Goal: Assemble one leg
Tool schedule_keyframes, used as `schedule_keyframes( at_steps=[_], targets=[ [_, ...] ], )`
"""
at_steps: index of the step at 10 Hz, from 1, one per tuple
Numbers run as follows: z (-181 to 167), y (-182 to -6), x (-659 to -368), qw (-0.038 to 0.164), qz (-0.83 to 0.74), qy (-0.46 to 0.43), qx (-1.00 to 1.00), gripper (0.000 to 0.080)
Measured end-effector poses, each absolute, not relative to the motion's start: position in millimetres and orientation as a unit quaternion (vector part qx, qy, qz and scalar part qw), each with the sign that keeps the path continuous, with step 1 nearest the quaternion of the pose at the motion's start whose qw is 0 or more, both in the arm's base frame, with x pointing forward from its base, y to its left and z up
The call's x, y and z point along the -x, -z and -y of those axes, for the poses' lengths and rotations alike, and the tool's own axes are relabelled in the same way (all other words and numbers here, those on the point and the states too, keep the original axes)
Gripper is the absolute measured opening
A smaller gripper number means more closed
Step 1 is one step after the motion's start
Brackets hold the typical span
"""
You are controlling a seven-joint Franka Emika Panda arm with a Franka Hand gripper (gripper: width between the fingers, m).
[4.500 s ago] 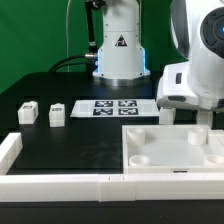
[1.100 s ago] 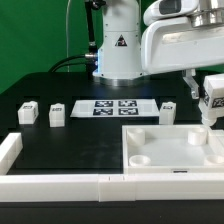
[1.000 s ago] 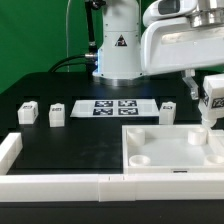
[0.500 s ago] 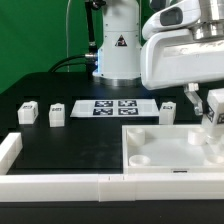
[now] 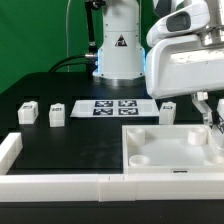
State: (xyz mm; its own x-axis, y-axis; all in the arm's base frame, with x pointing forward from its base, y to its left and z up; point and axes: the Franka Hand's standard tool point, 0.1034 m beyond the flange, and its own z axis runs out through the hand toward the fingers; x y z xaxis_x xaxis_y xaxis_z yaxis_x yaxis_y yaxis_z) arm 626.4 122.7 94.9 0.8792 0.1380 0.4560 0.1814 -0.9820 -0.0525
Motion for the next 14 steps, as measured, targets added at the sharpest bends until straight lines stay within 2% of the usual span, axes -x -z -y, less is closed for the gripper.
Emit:
schedule_keyframes(
  at_steps=[2, 6, 10, 14],
  targets=[
    [-116.5, -95.8, -623.4, 0.044, 0.077, 0.252, 0.964, 0.029],
    [-109.4, -86.7, -612.7, 0.037, 0.073, 0.29, 0.953, 0.029],
    [-112.8, -83.6, -610.1, 0.038, 0.075, 0.288, 0.954, 0.029],
    [-118.8, -72.4, -603.9, 0.04, 0.078, 0.283, 0.955, 0.029]
  ],
)
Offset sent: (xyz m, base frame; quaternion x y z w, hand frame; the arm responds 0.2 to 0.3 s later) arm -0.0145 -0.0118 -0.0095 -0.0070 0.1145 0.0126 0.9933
